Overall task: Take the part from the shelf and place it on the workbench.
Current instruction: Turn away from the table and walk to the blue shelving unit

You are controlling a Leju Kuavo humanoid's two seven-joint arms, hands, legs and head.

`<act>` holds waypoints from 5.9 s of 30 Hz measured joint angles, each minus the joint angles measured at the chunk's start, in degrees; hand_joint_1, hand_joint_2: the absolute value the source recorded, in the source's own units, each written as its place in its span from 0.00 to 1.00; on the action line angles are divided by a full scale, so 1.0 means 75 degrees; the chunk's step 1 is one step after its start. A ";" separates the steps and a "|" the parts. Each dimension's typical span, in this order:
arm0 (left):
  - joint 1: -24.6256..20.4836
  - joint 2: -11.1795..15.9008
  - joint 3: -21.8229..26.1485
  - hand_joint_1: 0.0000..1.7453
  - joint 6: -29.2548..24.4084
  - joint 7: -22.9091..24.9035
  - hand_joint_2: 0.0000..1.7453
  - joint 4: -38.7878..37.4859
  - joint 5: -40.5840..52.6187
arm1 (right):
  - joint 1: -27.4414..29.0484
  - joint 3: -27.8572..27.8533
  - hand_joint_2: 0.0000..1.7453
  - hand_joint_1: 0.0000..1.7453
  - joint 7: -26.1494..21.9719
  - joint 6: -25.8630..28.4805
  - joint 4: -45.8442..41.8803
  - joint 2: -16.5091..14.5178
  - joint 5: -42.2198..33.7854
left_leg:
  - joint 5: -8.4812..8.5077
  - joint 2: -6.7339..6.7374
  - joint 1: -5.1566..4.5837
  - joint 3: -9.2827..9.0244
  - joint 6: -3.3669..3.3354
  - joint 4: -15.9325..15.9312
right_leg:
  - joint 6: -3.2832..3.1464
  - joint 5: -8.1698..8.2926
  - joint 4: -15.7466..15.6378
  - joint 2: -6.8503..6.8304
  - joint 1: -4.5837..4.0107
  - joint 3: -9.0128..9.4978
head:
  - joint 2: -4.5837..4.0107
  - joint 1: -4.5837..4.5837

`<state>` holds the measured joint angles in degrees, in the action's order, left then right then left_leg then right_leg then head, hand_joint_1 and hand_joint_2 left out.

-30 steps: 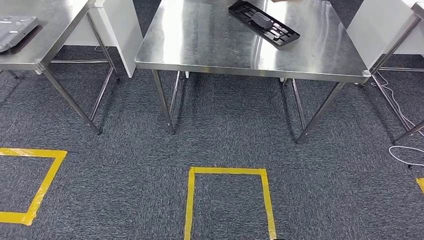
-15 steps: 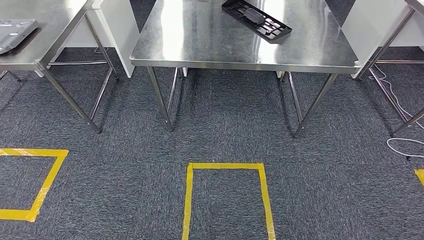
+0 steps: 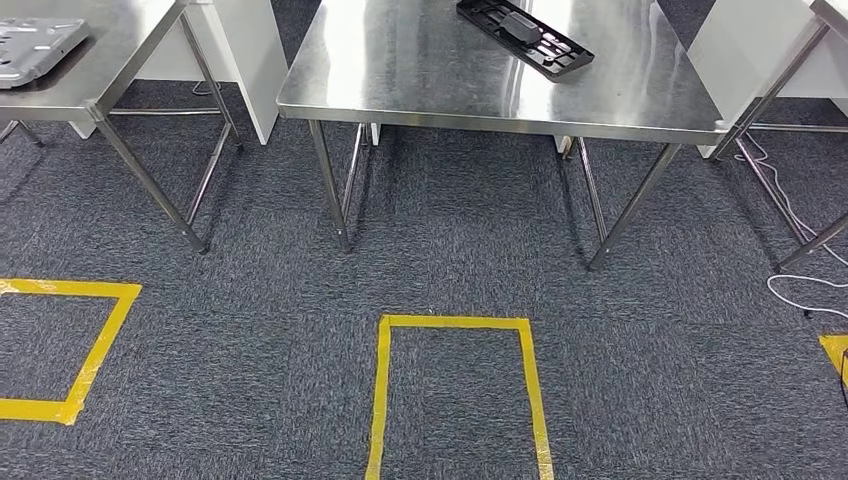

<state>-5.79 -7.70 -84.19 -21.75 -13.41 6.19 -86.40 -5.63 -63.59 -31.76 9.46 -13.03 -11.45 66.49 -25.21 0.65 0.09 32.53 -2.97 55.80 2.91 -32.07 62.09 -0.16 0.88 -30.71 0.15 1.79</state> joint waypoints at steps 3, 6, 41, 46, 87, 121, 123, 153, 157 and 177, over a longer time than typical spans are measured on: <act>0.0002 -0.0005 0.0000 0.00 0.0009 -0.0014 0.00 0.0000 0.0007 | -0.0004 -0.0005 0.00 0.00 -0.0012 0.0000 0.0000 -0.0006 -0.0015 | 0.0035 0.0003 -0.0055 0.0070 0.0099 0.0102 | -0.0095 0.0261 -0.0932 0.0015 -0.0019 0.0480 | 0.0000 -0.0002; 0.0013 0.0004 0.0000 0.00 0.0012 -0.0018 0.00 -0.0001 0.0008 | 0.0020 -0.0038 0.00 0.00 -0.0014 0.0000 0.0000 -0.0015 -0.0019 | -0.0016 -0.0011 -0.0013 0.0142 0.0225 0.0207 | -0.0286 0.0385 -0.0909 0.0007 0.0034 0.0401 | 0.0000 0.0000; 0.0091 0.0132 -0.0025 0.00 0.0203 -0.0112 0.00 0.0000 0.0144 | 0.0063 -0.0315 0.00 0.00 -0.0133 0.0074 0.0000 -0.0076 -0.0270 | -0.1209 -0.0035 0.0061 0.0855 0.0427 0.1979 | -0.0492 0.0587 -0.0962 -0.0019 0.0042 0.0295 | 0.0000 0.0021; 0.0096 0.0144 -0.0079 0.00 0.0208 -0.0111 0.00 0.0000 0.0157 | 0.0083 -0.0324 0.00 0.00 -0.0132 0.0043 0.0001 -0.0079 -0.0281 | -0.0634 -0.0054 0.0076 -0.0014 0.0361 0.0921 | -0.0464 0.0651 -0.0943 -0.0006 0.0020 0.0237 | 0.0000 0.0025; 0.0099 0.0104 -0.0088 0.00 0.0237 -0.0094 0.00 0.0009 0.0133 | 0.0059 -0.0331 0.00 0.00 -0.0168 -0.0138 0.0003 -0.0084 -0.0286 | -0.0139 -0.0016 0.0029 -0.0324 -0.0046 -0.0209 | -0.0304 -0.0212 0.1027 0.0017 -0.0048 -0.0848 | 0.0000 -0.0053; 0.0091 0.0075 -0.0137 0.00 0.0062 0.0039 0.00 0.0017 0.0184 | 0.0035 -0.0317 0.00 0.00 -0.0107 -0.0175 0.0003 -0.0057 -0.0007 | 0.0234 -0.0131 0.0087 -0.0050 -0.0003 -0.0284 | -0.0176 -0.0466 0.0672 0.0001 -0.0010 -0.0305 | 0.0000 -0.0069; 0.0097 0.0069 -0.0137 0.00 0.0065 0.0054 0.00 0.0017 0.0180 | 0.0044 -0.0312 0.00 0.00 -0.0106 -0.0178 0.0003 -0.0047 0.0000 | 0.0264 -0.0217 0.0106 0.0014 0.0036 -0.0254 | -0.0058 -0.0606 0.1220 0.0002 0.0053 -0.0553 | 0.0000 -0.0065; 0.0108 0.0103 -0.0268 0.00 0.0124 0.0017 0.00 0.0023 0.0244 | 0.0103 -0.0297 0.00 0.00 -0.0028 -0.0216 0.0012 -0.0048 -0.0044 | -0.0084 -0.0264 0.0004 -0.0034 -0.0073 0.0071 | -0.0302 -0.0665 0.1465 -0.0040 -0.0046 -0.0733 | 0.0000 -0.0051; 0.0112 0.0100 -0.0270 0.00 0.0144 0.0023 0.00 0.0027 0.0245 | 0.0112 -0.0299 0.00 0.00 -0.0026 -0.0216 0.0012 -0.0007 -0.0054 | -0.0075 -0.0659 0.0002 -0.0021 -0.0008 0.0146 | -0.0017 0.0011 0.0132 0.0198 0.0034 -0.0086 | 0.0000 -0.0054; 0.0105 0.0122 -0.0274 0.00 0.0170 0.0091 0.00 0.0032 0.0246 | 0.0081 -0.0298 0.00 0.00 -0.0011 -0.0257 0.0015 -0.0057 -0.0017 | -0.0194 0.0297 -0.0044 0.0117 0.0181 0.0310 | -0.0232 0.0192 -0.0696 -0.0890 -0.0048 0.0400 | 0.0000 0.0075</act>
<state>-5.01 -6.78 -86.25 -20.48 -12.73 6.43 -84.55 -5.02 -65.83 -31.85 7.54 -12.92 -11.87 66.37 -26.66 2.87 -0.23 33.40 -1.62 58.13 1.17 -30.62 56.86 -6.84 0.53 -27.71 0.15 2.36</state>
